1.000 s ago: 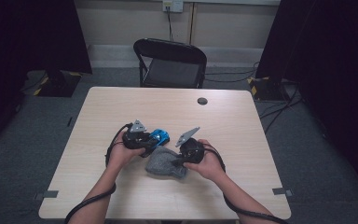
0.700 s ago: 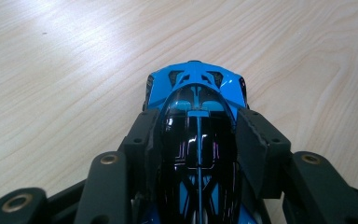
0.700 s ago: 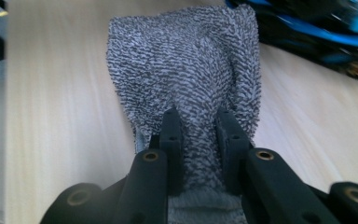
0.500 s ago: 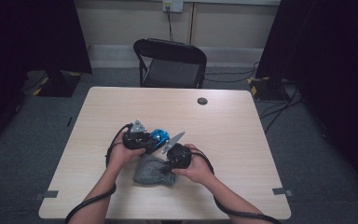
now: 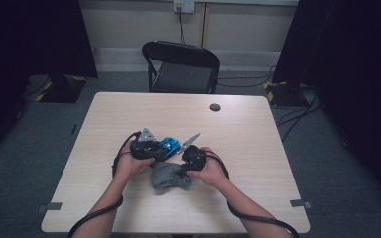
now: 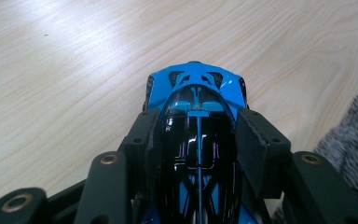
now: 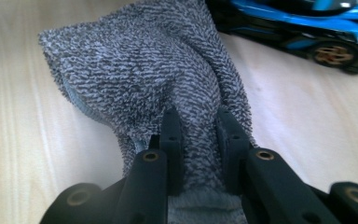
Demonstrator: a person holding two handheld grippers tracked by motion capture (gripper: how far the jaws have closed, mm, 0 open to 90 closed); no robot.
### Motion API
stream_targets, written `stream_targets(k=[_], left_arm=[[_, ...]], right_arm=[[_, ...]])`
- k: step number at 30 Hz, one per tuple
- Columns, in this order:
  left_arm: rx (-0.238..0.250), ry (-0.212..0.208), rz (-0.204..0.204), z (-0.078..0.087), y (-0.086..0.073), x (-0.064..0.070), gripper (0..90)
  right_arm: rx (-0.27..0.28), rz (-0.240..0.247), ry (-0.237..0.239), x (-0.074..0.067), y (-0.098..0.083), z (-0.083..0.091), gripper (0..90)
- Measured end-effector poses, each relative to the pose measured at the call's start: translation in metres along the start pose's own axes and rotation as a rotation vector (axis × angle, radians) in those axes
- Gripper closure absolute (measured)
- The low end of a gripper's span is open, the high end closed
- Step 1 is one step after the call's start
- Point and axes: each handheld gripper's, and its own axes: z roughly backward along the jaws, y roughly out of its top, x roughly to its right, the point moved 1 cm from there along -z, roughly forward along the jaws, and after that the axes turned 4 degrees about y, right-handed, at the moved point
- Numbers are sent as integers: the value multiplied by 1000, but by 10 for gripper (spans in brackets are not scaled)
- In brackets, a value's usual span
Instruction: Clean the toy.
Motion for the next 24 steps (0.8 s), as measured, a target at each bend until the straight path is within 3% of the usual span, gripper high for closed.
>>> stream_targets(k=[24], left_arm=[[-1, 1, 1, 0, 0, 0, 514]], right_arm=[[16, -108, -86, 39, -13, 22, 755]])
